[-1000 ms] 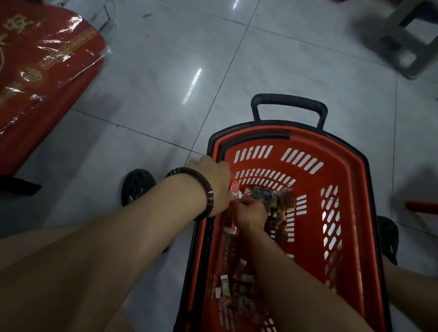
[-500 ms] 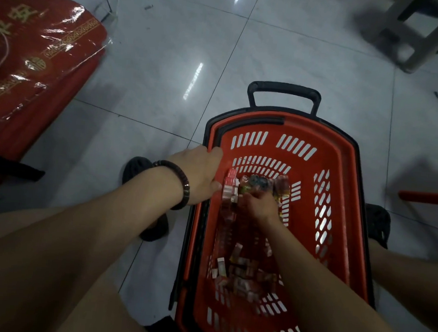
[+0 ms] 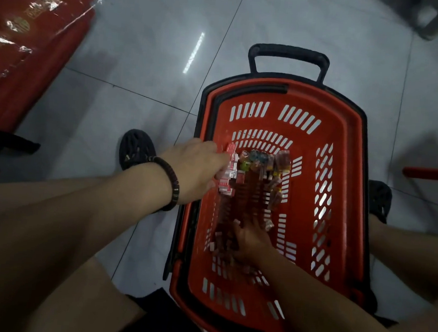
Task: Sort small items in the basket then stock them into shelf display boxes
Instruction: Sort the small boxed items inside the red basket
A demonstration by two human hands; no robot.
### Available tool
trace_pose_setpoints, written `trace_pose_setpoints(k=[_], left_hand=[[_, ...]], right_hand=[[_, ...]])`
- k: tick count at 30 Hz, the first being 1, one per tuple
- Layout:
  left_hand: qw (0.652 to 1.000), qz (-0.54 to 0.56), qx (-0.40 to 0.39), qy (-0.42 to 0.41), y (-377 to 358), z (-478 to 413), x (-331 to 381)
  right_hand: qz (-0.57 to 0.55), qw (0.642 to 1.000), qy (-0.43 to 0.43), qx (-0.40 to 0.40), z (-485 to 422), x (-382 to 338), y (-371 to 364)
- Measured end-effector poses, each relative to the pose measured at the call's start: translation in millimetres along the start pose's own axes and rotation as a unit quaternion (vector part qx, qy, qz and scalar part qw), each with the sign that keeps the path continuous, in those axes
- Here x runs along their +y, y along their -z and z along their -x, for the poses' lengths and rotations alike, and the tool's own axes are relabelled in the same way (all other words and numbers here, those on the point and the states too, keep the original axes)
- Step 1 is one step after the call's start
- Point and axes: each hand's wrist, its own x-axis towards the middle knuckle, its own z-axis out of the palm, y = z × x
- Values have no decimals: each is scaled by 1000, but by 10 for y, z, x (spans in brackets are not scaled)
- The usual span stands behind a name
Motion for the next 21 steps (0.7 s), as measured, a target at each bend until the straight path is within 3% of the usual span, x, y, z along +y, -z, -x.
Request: trace_pose_setpoints(k=[14,19,21], left_hand=[[999,33,-27,18,-8,-38,5],[999,32,-33,22,6,-55,14],[999,28,-34,22,1,-56,15]], right_hand=[[-79,987,-88,-107,-15,-309,134],[-86,993,-79,11,125,-344,-87],[-82,994,-77,-5,111,-328,-72]])
